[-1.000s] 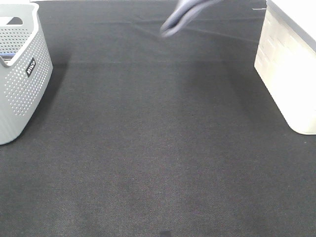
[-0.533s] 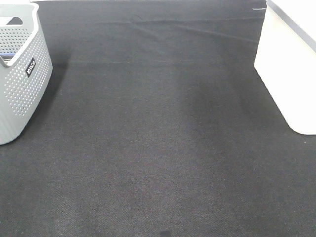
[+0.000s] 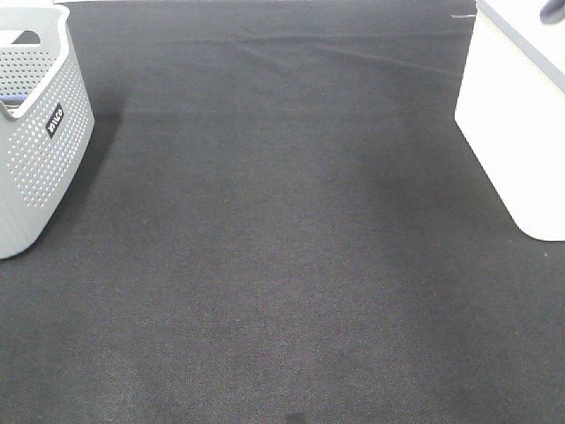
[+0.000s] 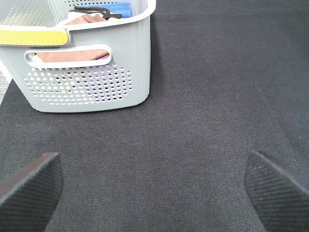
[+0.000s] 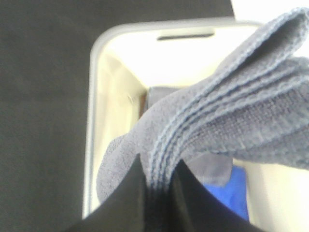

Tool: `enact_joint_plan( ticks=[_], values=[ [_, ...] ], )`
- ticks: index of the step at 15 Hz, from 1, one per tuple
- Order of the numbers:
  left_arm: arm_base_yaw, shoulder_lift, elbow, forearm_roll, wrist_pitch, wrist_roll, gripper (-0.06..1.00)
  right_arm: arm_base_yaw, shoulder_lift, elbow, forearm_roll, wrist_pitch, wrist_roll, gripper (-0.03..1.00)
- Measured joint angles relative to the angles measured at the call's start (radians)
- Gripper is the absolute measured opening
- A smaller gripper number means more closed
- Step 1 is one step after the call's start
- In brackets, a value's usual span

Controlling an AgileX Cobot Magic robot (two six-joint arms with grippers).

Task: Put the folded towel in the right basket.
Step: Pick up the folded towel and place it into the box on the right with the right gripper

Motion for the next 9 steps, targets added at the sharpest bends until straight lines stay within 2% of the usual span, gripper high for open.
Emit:
enact_joint_plan(
  ticks=[2,6,9],
  values=[
    [0.0,0.0,0.0,0.0,0.0,0.0,0.97,-0.016,0.039,0.044,-0.001,0.001,0.028,0.1],
    [0.0,0.0,0.0,0.0,0.0,0.0,0.97,-0.044,0.107,0.072,0.004,-0.001,0.054,0.52],
    [0.0,0.0,0.0,0.0,0.0,0.0,0.97,-0.044,0.103,0.075,0.029,0.0,0.059,0.6]
  ],
)
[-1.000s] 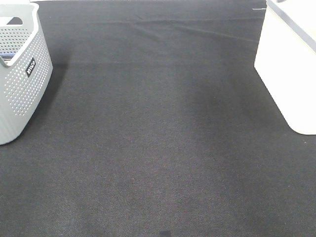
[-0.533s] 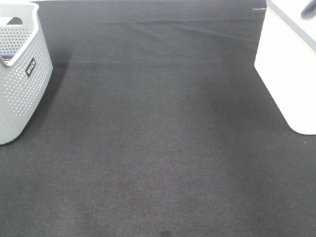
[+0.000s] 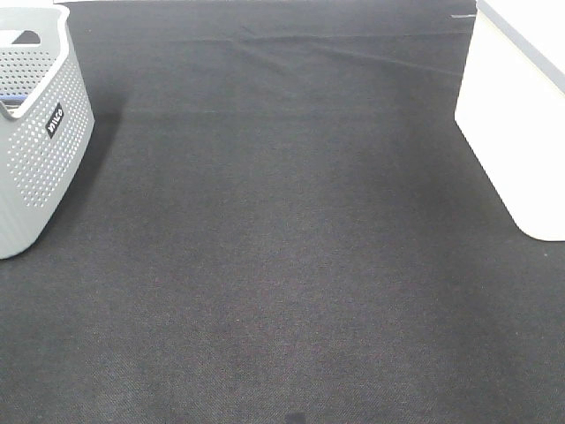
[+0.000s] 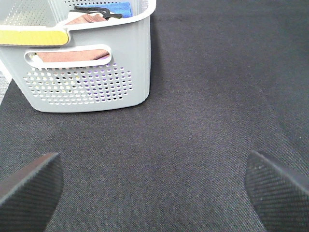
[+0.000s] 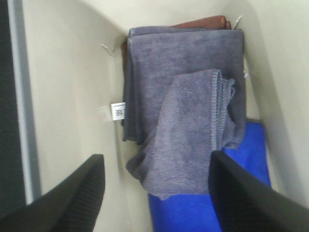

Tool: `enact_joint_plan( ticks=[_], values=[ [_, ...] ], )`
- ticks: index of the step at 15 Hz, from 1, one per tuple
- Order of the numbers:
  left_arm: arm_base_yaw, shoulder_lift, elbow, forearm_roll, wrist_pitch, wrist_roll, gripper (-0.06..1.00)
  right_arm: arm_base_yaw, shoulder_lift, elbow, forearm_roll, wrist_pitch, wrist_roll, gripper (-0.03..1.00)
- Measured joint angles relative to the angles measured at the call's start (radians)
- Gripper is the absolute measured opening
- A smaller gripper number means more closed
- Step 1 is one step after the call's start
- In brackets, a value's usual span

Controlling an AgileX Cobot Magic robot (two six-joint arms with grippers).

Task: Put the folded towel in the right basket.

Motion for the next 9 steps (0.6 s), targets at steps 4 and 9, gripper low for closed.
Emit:
enact_joint_plan(
  ticks=[4,9],
  values=[
    [0.0,0.0,0.0,0.0,0.0,0.0,0.97,0.013,-0.042,0.0,0.114,0.0,0.0,0.6],
    [0.0,0.0,0.0,0.0,0.0,0.0,0.97,0.222,-0.139,0.002,0.055,-0.001,0.026,0.6]
  ],
)
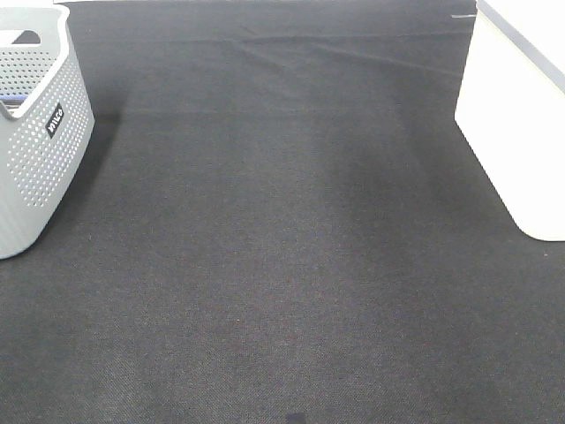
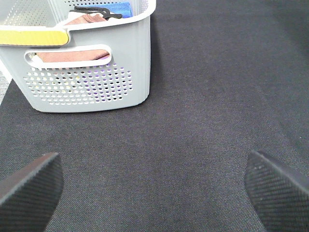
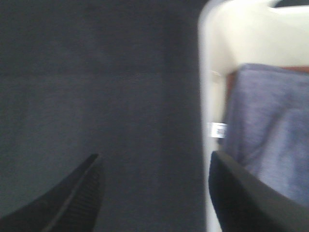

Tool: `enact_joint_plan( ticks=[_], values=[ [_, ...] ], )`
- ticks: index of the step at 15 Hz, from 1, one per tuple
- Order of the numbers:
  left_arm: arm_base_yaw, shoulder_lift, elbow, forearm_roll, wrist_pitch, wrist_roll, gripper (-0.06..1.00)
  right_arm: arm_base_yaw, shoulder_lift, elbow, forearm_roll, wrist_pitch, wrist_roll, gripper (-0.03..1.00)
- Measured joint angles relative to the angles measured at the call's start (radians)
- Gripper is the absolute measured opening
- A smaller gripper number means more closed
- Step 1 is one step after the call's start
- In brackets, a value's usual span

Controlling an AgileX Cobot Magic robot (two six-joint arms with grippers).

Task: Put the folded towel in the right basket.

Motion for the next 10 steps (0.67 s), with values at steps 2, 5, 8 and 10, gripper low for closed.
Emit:
enact_joint_plan(
  ticks=[2,5,8,10],
  values=[
    [0.0,0.0,0.0,0.0,0.0,0.0,0.97,0.099,-0.073,0.065,-0.058,0.0,0.018,0.6],
    [0.0,0.0,0.0,0.0,0.0,0.0,0.97,0.127,-0.223,0.263,-0.078,0.0,0.035,0.6],
    [0.0,0.0,0.0,0.0,0.0,0.0,0.97,0.127,-0.397,0.518,-0.088,-0.002,0.044,0.6],
    [0.0,0.0,0.0,0.0,0.0,0.0,0.97,0.127,-0.505,0.712,-0.088,-0.002,0.05,0.6]
  ],
)
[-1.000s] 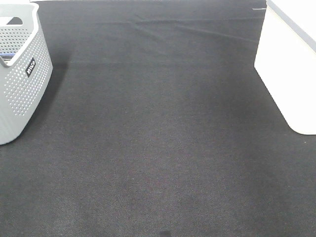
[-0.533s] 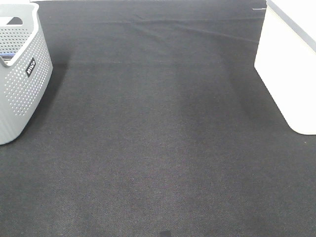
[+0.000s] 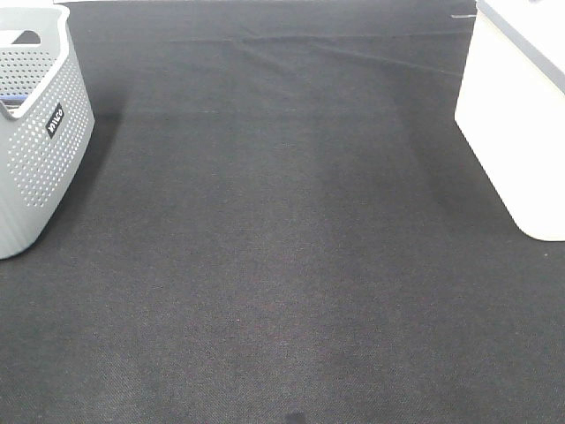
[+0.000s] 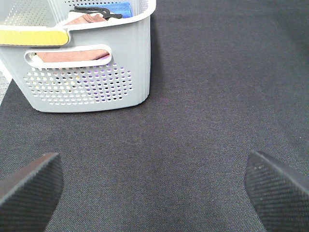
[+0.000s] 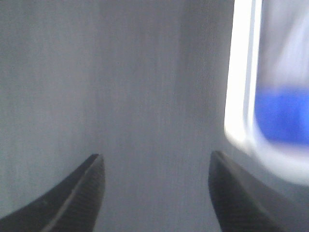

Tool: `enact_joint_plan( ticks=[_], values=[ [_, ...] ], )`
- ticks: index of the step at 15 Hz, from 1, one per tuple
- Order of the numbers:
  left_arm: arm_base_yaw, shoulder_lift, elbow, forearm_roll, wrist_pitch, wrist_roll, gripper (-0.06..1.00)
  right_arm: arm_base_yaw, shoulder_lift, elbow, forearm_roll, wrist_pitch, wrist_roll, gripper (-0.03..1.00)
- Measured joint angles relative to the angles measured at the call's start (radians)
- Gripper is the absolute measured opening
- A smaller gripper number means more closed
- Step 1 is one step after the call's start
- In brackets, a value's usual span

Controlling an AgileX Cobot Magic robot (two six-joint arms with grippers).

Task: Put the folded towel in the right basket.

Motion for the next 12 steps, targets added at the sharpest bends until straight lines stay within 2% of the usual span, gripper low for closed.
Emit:
enact_joint_plan(
  ticks=[6,9,12],
  values=[
    [0.0,0.0,0.0,0.0,0.0,0.0,0.97,0.0,-0.342,0.594,0.0,-0.002,0.021,0.6],
    [0.0,0.0,0.0,0.0,0.0,0.0,0.97,0.0,-0.503,0.78,-0.001,-0.013,0.021,0.6],
    [0.0,0.0,0.0,0.0,0.0,0.0,0.97,0.0,-0.667,0.903,-0.014,-0.067,0.0,0.6]
  ],
)
